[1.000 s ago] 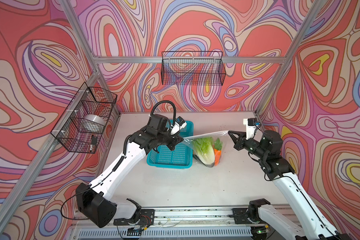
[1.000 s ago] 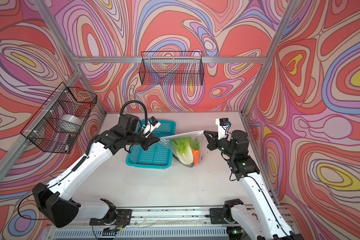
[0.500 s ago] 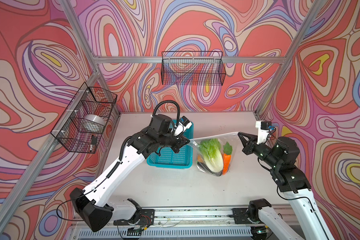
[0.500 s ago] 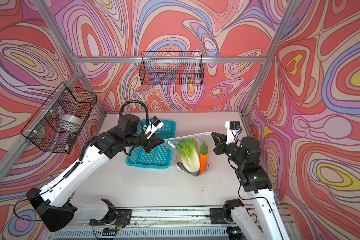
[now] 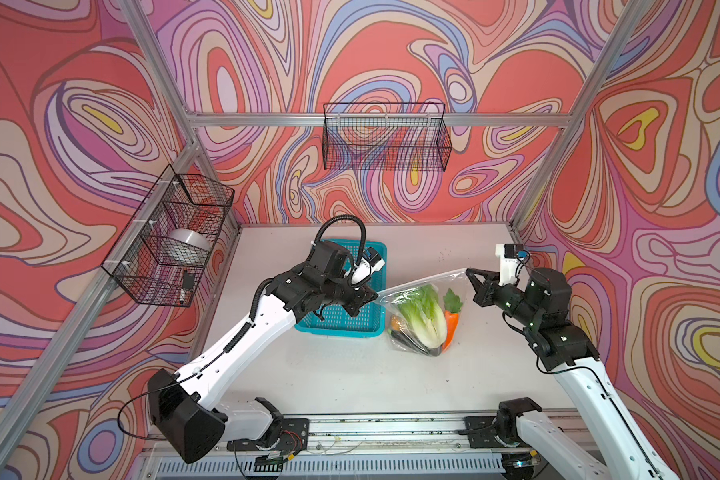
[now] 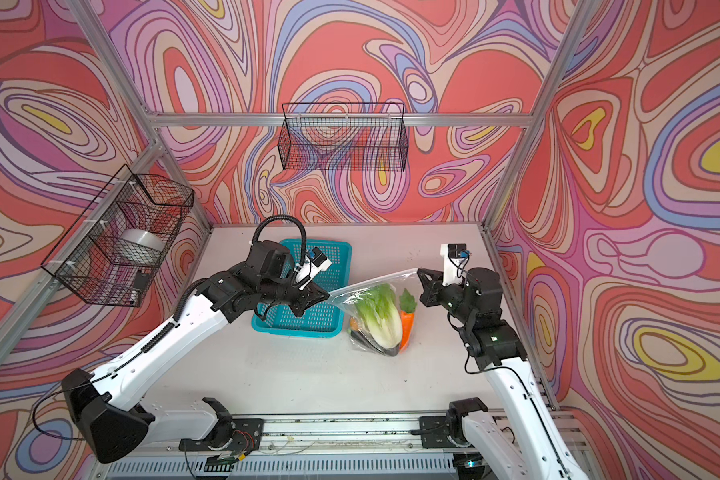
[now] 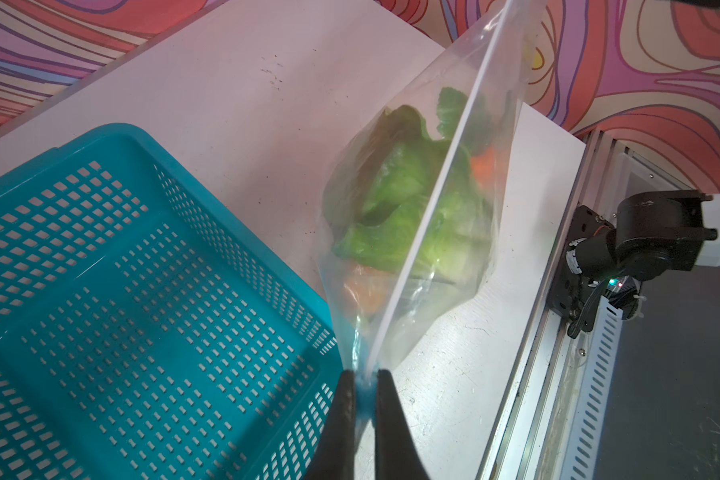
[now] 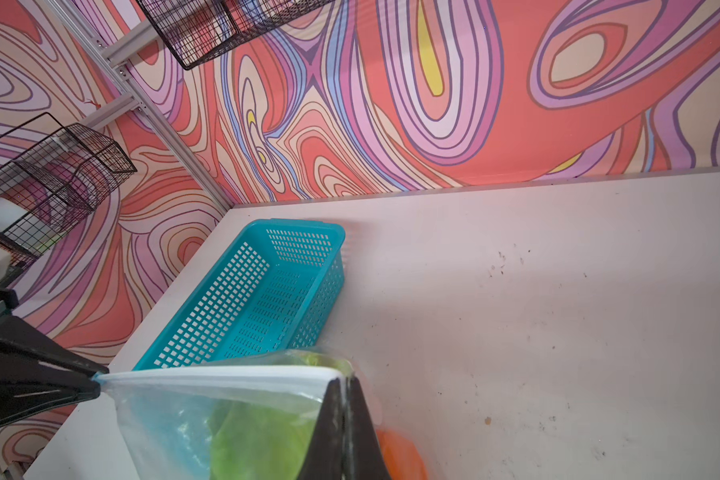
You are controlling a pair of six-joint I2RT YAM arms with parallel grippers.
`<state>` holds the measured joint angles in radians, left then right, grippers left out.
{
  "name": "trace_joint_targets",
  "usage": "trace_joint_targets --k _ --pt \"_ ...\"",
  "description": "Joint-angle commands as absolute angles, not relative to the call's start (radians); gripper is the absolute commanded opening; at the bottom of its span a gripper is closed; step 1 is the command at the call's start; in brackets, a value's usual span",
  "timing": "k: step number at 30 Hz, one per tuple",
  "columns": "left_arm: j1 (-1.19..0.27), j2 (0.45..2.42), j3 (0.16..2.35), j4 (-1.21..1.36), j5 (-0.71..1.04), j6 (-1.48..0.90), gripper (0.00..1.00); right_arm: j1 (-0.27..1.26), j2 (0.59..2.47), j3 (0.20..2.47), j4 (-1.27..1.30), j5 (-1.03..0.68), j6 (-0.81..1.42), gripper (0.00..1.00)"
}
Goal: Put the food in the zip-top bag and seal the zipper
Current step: 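Drag the blue slider along the zipper with the left gripper while the right holds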
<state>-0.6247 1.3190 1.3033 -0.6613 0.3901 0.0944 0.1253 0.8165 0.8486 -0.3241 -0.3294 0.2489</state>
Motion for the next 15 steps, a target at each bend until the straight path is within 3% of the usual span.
trace_joint_targets --k 1,15 --pt "-0.614 1.322 1.289 -0.785 0.273 0.133 0.00 0.105 0.809 0.842 -0.264 -0.179 0.250 0.00" --pt "-0.614 1.330 1.350 -0.826 0.263 0.127 0.00 0.103 0.823 0.889 -0.300 -0.241 0.241 0.00"
